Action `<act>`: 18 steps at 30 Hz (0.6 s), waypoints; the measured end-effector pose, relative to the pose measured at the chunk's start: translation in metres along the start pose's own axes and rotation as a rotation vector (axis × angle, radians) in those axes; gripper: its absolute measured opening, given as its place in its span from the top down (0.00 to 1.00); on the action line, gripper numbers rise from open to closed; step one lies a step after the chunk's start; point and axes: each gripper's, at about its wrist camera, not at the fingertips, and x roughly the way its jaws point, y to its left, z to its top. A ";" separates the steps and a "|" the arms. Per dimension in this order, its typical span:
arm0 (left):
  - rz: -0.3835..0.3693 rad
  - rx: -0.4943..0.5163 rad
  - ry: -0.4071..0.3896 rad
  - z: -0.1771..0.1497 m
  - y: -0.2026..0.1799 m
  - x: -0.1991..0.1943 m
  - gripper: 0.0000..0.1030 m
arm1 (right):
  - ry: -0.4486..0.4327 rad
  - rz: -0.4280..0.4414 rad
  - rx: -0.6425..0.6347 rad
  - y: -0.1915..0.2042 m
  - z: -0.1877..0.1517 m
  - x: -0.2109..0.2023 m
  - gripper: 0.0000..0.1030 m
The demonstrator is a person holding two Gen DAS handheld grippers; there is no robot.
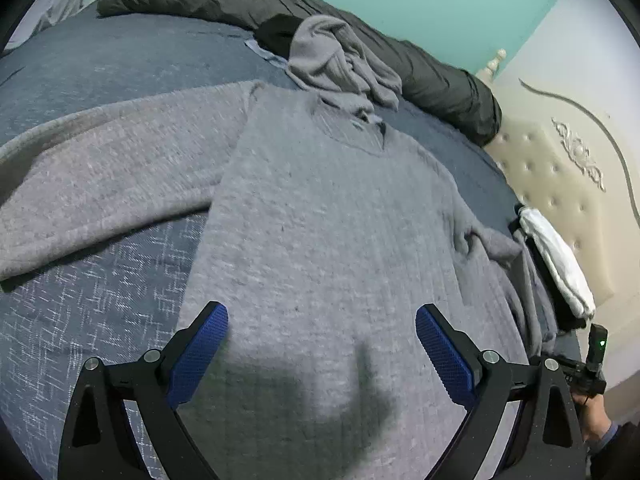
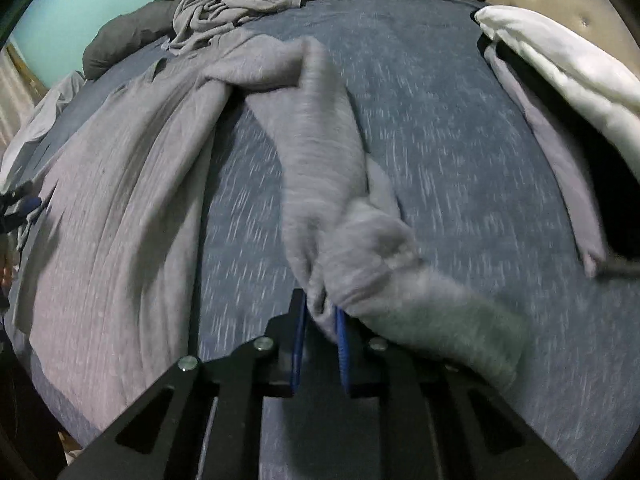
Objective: Fold clothes
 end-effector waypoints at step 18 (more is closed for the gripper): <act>-0.009 -0.022 -0.054 0.006 0.004 -0.013 0.05 | -0.206 -0.019 0.238 -0.073 -0.009 -0.047 0.34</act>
